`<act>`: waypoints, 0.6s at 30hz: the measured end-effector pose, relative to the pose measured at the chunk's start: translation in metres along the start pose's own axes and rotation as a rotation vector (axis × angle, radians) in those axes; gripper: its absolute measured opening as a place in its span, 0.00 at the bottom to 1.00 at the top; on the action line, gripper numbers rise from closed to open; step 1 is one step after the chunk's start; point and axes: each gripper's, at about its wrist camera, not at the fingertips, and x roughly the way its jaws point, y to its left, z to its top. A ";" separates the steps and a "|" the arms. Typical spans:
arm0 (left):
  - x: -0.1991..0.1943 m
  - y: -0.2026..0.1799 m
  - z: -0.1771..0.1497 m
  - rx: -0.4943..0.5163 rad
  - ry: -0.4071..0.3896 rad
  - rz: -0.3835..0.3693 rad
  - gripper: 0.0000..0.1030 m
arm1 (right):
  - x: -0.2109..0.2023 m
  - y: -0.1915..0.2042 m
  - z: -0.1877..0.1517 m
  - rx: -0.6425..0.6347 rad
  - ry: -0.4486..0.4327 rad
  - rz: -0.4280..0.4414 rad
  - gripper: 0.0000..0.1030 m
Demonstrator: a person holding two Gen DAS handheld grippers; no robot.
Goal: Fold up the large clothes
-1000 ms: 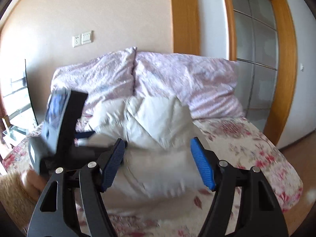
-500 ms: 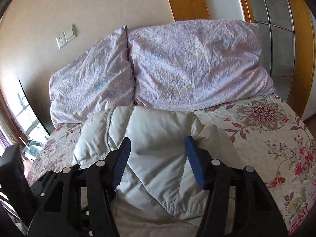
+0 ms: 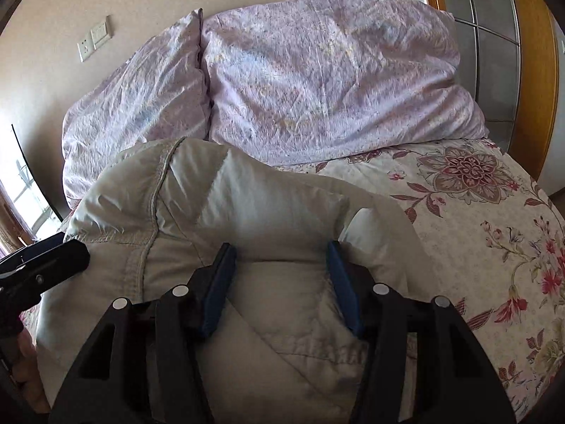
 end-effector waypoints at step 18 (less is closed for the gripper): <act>0.028 -0.005 -0.017 0.035 0.013 0.103 0.98 | 0.018 -0.001 -0.007 -0.015 -0.006 0.018 0.54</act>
